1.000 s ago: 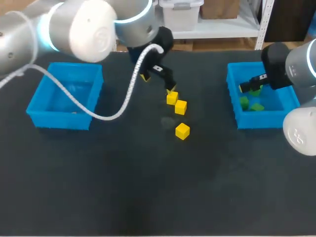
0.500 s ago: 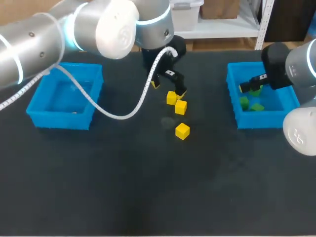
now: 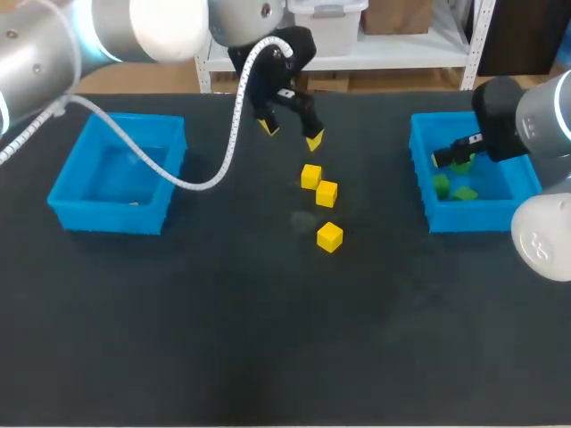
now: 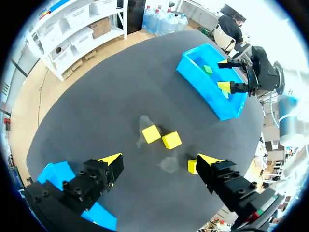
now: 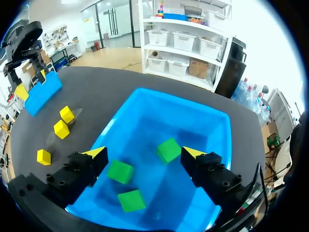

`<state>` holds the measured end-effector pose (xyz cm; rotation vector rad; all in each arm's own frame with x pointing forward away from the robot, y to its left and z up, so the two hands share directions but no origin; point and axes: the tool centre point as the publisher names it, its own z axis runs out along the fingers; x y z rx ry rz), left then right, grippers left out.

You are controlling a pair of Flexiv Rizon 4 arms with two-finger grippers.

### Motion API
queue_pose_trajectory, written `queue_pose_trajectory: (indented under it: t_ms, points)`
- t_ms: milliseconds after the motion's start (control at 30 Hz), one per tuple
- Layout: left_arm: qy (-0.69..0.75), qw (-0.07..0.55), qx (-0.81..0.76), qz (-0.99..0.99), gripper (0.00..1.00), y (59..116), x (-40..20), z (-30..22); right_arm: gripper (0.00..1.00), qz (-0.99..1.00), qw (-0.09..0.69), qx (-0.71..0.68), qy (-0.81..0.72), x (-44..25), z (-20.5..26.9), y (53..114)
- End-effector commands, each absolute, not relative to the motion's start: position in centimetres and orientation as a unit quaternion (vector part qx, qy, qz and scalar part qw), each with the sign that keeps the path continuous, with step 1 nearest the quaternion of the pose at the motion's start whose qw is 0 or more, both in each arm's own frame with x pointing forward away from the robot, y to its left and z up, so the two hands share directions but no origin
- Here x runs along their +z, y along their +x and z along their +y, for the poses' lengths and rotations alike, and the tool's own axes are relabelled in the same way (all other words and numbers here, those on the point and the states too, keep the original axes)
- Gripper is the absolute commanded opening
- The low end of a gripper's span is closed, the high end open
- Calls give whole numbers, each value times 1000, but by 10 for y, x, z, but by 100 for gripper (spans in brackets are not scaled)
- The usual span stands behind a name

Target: Put the green cubes in the right bin and the yellow cubes in the left bin.

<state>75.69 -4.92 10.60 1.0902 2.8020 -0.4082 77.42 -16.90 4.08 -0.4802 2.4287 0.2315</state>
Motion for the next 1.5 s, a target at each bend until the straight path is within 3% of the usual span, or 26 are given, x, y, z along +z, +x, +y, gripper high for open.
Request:
queue_pose_trajectory:
  t_ms: [33, 900, 1500]
  points:
    - [358, 62, -138, 921, 100, 752, 105, -46, 100, 925, 321, 88, -183, 42, -169, 774]
    - [359, -13, -100, 928, 100, 782, 24, -83, 100, 925, 321, 88, -183, 42, -169, 774]
    - [368, -34, -52, 928, 100, 788, 7, -89, 100, 925, 321, 88, -183, 42, -169, 774]
